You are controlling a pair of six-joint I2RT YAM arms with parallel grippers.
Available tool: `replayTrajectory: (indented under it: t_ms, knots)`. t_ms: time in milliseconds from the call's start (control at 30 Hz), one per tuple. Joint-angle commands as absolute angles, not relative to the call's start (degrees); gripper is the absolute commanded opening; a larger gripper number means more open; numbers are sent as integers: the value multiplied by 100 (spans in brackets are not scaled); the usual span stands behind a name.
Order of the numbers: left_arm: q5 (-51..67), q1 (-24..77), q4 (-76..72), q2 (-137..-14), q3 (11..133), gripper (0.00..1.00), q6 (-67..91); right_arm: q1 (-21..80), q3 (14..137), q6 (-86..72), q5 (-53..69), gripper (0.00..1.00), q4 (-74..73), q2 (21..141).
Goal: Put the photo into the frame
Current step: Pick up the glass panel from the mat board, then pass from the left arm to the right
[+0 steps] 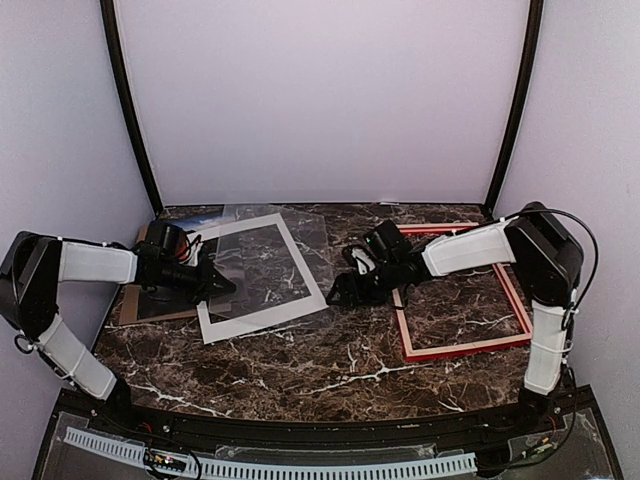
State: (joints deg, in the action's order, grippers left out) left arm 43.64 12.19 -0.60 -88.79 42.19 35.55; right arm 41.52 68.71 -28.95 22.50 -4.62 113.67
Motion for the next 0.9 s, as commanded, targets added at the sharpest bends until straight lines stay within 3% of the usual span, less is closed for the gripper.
replayTrajectory:
  t_ms: [0,333,867]
  knots:
    - [4055,1248,709,-8365,4641,0,3053,4189,6847,-2793,1727,83,-1639,10753]
    - [4278,1250,916,-7301,5015,0,2967,3779,6460,-2602,184,90,-2626,9857]
    - [4275,1259,1489,-6429,6134,0,2835,3945,5601,-2883,348,87,-2123,9890]
